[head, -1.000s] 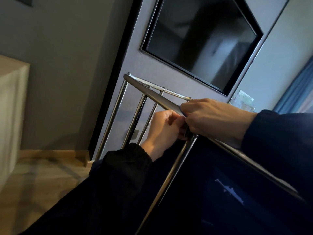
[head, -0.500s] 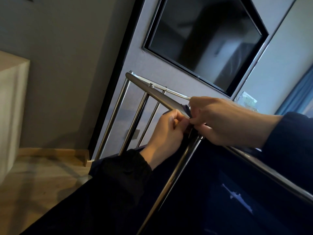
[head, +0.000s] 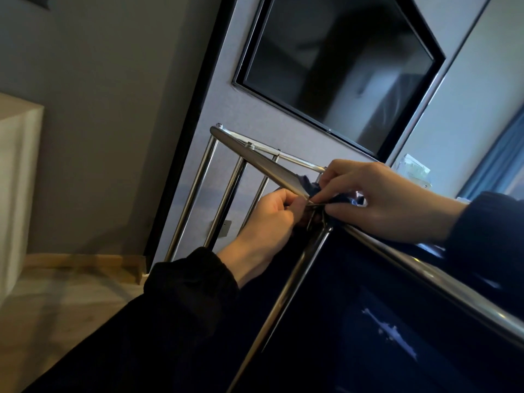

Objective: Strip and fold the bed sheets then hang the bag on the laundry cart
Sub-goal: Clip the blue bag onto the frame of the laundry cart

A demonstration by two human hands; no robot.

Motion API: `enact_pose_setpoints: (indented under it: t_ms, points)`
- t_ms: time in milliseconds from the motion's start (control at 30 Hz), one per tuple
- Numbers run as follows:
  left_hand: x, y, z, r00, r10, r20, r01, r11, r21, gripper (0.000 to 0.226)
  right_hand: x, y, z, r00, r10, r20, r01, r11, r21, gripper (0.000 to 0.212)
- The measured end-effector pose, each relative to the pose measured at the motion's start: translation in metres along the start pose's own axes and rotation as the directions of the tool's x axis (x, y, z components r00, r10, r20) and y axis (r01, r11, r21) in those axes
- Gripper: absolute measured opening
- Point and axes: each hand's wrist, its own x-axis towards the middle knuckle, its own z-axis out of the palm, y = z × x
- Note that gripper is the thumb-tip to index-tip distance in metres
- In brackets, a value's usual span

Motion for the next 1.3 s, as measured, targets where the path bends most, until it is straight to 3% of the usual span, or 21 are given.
enact_pose_setpoints:
  t_ms: [100,333,567,733,967,1067,1200,1300]
  points:
    - [-0.001,-0.002,0.001,1.0,0.025,0.012,-0.025,1.0,-0.017,0.015,0.0,-0.002,-0.003,1.0,-0.024,-0.011,0.024,0.998,-0.054,0.024]
    - [0.001,-0.011,0.007,0.978,0.19,-0.081,-0.18,0.977,0.116,0.015,-0.002,-0.003,-0.003,0.998,-0.048,-0.037,0.043,0.991,-0.127,0.023]
    - [0.001,-0.014,0.01,0.975,0.186,-0.119,-0.178,0.981,0.073,0.014,0.002,-0.004,-0.005,0.999,-0.05,-0.017,0.048,0.994,-0.099,0.023]
    - [0.001,-0.013,0.005,0.983,0.177,-0.047,-0.175,0.984,0.036,0.013,0.001,-0.002,-0.002,0.999,-0.025,-0.038,0.022,0.997,-0.076,0.026]
    - [-0.005,-0.01,0.006,0.973,0.229,0.025,-0.23,0.973,0.036,0.036,-0.002,-0.006,0.0,0.997,-0.052,-0.051,0.045,0.99,-0.132,0.022]
    - [-0.005,-0.011,0.01,0.965,0.26,-0.033,-0.259,0.965,0.031,0.03,-0.003,-0.006,0.0,0.997,-0.046,-0.064,0.037,0.99,-0.135,0.023]
    - [-0.003,-0.012,0.01,0.986,0.141,-0.089,-0.146,0.988,-0.056,0.013,-0.004,-0.006,0.002,0.997,-0.033,-0.068,0.025,0.993,-0.118,0.023]
    - [-0.002,-0.006,0.008,0.999,-0.031,-0.029,0.024,0.976,-0.217,0.02,-0.004,-0.008,0.001,0.997,-0.027,-0.069,0.019,0.992,-0.123,0.023]
